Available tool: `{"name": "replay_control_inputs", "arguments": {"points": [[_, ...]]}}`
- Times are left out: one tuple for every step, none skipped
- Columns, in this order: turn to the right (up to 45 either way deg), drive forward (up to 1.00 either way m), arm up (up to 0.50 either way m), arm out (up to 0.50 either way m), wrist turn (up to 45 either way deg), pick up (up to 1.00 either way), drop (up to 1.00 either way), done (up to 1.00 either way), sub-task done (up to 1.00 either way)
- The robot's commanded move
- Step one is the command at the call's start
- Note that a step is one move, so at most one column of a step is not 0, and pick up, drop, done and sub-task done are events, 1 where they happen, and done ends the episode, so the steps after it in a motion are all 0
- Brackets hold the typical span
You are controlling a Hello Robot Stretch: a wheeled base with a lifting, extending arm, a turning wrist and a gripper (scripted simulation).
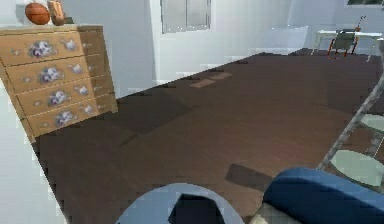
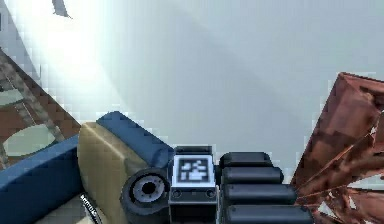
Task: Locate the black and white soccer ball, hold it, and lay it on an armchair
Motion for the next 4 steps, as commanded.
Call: {"name": "replay_control_inputs", "arguments": {"points": [[18.0, 0.0, 0.0, 0.0, 0.0, 0.0, 0.0, 0.0, 0.0], [0.0, 0.1, 0.0, 0.0, 0.0, 0.0, 0.0, 0.0, 0.0], [-33.0, 0.0, 0.0, 0.0, 0.0, 0.0, 0.0, 0.0, 0.0], [0.0, 0.0, 0.0, 0.38, 0.0, 0.0, 0.0, 0.0, 0.0]]}}
